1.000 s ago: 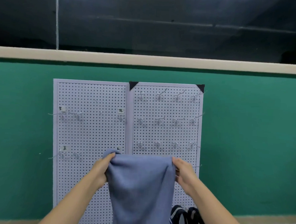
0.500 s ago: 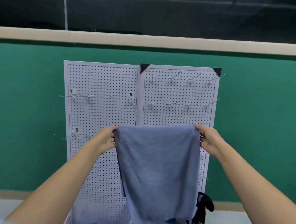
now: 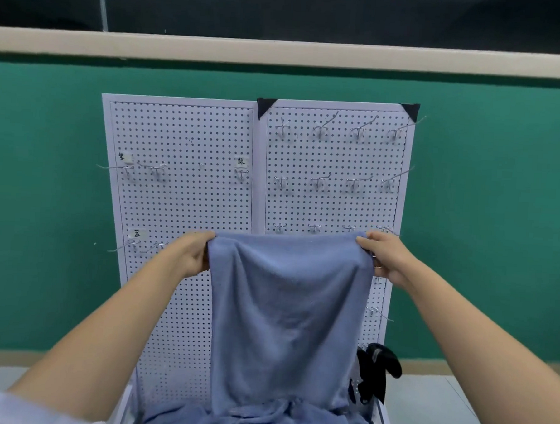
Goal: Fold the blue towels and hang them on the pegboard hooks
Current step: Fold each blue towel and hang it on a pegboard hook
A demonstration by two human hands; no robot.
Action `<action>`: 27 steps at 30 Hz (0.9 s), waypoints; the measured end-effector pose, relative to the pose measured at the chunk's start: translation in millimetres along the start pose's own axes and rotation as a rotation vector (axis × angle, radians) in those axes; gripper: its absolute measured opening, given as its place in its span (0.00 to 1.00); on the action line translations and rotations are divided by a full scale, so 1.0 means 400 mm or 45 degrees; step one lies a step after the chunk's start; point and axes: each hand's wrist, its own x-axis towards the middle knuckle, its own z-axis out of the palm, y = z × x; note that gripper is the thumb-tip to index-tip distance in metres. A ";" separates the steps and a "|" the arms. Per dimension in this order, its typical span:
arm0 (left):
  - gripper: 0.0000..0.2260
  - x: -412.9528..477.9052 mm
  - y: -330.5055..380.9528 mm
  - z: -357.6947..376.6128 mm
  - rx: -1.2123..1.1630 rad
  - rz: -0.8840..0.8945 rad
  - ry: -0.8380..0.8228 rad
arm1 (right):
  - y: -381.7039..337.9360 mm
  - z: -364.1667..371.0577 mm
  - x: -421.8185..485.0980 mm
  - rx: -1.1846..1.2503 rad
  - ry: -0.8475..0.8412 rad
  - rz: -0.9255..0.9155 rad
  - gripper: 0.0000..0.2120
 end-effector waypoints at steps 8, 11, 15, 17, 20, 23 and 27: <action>0.08 0.035 -0.016 -0.023 0.002 0.098 -0.027 | 0.025 -0.006 0.014 0.139 0.188 0.049 0.18; 0.05 0.038 -0.030 -0.024 0.080 0.117 0.001 | 0.043 -0.008 0.023 0.122 0.180 0.056 0.10; 0.06 0.029 -0.046 -0.017 0.289 0.154 -0.053 | 0.072 -0.008 0.030 0.079 0.061 0.073 0.06; 0.08 0.027 -0.056 -0.011 0.430 0.160 -0.108 | 0.088 -0.007 0.032 0.054 -0.057 0.088 0.04; 0.14 0.039 -0.078 -0.010 0.768 0.200 -0.170 | 0.110 0.002 0.032 -0.159 -0.226 0.057 0.12; 0.11 0.060 -0.104 -0.021 1.247 0.333 -0.184 | 0.130 0.011 0.037 -0.515 -0.237 -0.082 0.14; 0.07 0.068 -0.123 -0.039 1.407 0.474 -0.107 | 0.150 0.013 0.046 -0.781 -0.122 -0.196 0.04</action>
